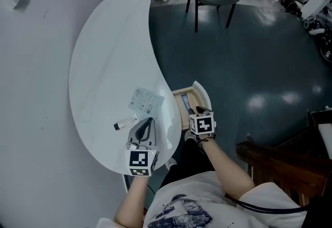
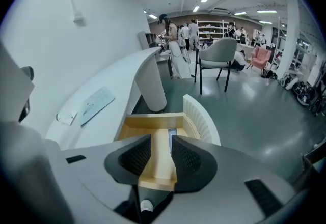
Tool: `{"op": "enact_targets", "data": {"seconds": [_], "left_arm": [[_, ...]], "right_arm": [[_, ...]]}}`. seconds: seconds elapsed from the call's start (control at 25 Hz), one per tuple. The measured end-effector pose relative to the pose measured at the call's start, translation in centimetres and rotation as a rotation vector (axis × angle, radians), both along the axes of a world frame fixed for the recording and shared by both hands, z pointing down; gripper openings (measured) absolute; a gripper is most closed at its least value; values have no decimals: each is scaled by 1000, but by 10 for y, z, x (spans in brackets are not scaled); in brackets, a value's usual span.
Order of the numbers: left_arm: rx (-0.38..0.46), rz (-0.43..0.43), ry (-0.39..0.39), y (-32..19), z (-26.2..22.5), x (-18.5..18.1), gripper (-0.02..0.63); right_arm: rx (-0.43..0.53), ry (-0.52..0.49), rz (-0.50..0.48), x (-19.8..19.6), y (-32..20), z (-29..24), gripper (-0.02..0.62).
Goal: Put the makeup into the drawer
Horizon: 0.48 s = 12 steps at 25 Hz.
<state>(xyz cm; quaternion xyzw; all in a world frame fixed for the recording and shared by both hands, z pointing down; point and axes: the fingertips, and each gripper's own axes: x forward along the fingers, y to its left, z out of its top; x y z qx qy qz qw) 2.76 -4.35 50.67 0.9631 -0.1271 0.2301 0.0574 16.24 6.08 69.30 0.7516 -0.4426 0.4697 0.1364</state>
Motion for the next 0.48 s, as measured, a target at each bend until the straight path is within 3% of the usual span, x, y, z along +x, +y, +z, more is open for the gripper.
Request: {"op": "enact_targets", "data": {"seconds": [0.48], "left_arm": [[75,-41,98,12,-68,-80,46]], "right_arm": [[189,161,-116,-88,-6,-121,133]]}}
